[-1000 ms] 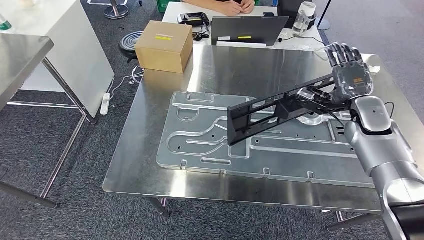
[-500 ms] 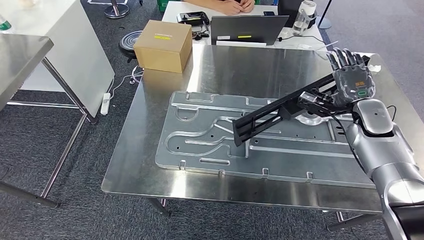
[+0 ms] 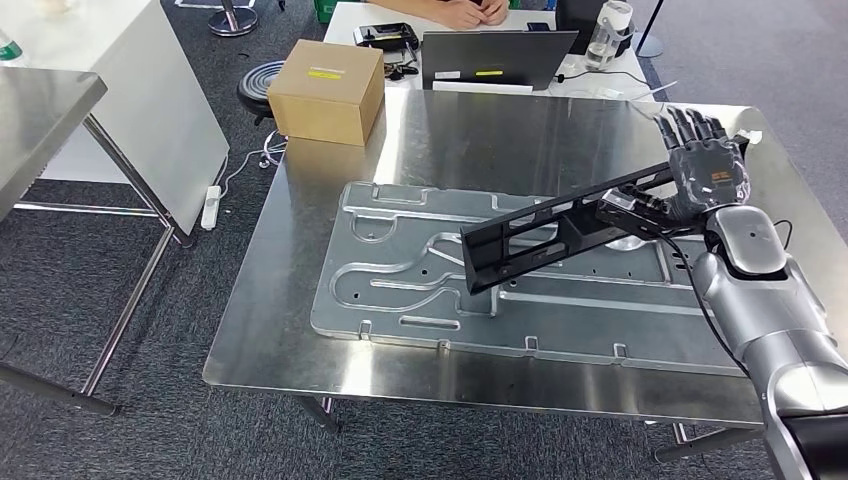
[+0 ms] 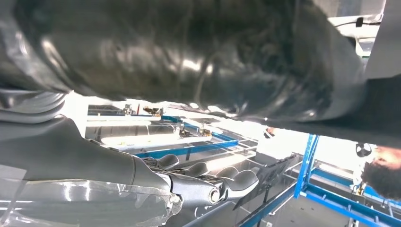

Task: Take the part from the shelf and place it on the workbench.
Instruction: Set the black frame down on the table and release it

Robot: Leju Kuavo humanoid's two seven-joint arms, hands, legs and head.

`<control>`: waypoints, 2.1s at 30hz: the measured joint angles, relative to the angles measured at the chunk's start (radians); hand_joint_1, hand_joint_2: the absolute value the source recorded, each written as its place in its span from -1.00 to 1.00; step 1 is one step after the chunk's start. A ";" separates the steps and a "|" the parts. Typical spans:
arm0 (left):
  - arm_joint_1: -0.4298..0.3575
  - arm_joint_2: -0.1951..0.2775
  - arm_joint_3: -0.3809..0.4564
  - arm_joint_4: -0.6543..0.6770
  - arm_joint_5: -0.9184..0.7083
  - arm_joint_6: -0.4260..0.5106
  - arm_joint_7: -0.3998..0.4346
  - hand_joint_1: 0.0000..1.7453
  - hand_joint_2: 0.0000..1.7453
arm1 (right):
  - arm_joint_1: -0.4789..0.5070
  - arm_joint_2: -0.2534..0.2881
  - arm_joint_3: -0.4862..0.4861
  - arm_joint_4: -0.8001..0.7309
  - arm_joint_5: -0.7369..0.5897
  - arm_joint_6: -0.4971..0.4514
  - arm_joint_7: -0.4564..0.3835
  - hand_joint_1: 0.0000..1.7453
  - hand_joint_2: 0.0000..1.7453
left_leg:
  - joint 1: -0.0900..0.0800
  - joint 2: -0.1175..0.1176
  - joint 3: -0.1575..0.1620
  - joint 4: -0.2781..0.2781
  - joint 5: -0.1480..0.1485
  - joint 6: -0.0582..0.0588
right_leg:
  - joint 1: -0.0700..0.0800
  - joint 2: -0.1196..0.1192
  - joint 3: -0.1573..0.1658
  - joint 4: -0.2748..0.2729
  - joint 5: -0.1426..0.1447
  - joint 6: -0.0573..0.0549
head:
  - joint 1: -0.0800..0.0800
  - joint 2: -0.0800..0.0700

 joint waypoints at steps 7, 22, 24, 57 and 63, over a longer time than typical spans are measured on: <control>0.000 0.002 -0.001 0.000 0.002 -0.002 0.001 -1.00 -1.00 | 0.017 0.001 -0.008 0.005 -0.013 0.024 -0.005 -1.00 -1.00 | 0.000 0.000 0.000 0.000 0.000 0.000 | 0.000 0.000 0.000 0.000 0.000 0.000 | 0.000 0.000; 0.000 0.004 -0.001 0.000 -0.001 -0.011 0.000 -1.00 -1.00 | 0.098 0.035 -0.024 0.033 -0.015 0.003 -0.008 -1.00 -1.00 | 0.001 0.000 0.001 0.000 -0.001 -0.001 | 0.001 0.000 0.000 0.000 -0.001 -0.001 | 0.000 0.000; 0.000 0.004 -0.001 0.000 -0.001 -0.012 0.000 -1.00 -1.00 | 0.099 0.039 -0.024 0.038 -0.015 0.015 -0.008 -1.00 -1.00 | 0.001 0.000 0.002 0.000 -0.001 -0.001 | 0.001 0.000 0.001 0.000 -0.001 -0.001 | 0.000 0.000; 0.003 0.011 -0.003 0.000 0.007 -0.019 0.005 -1.00 -1.00 | 0.060 0.064 -0.040 0.047 -0.010 0.041 -0.022 -1.00 -1.00 | 0.001 0.006 0.015 0.000 -0.004 -0.003 | 0.002 0.004 0.013 0.000 -0.001 -0.001 | 0.000 0.000; 0.002 0.013 -0.008 0.000 0.017 -0.019 0.001 -1.00 -1.00 | 0.064 0.061 -0.040 -0.020 -0.016 0.053 -0.012 -1.00 -1.00 | 0.002 0.005 0.013 0.000 -0.004 -0.004 | 0.002 0.004 0.010 0.000 -0.002 -0.001 | 0.000 0.000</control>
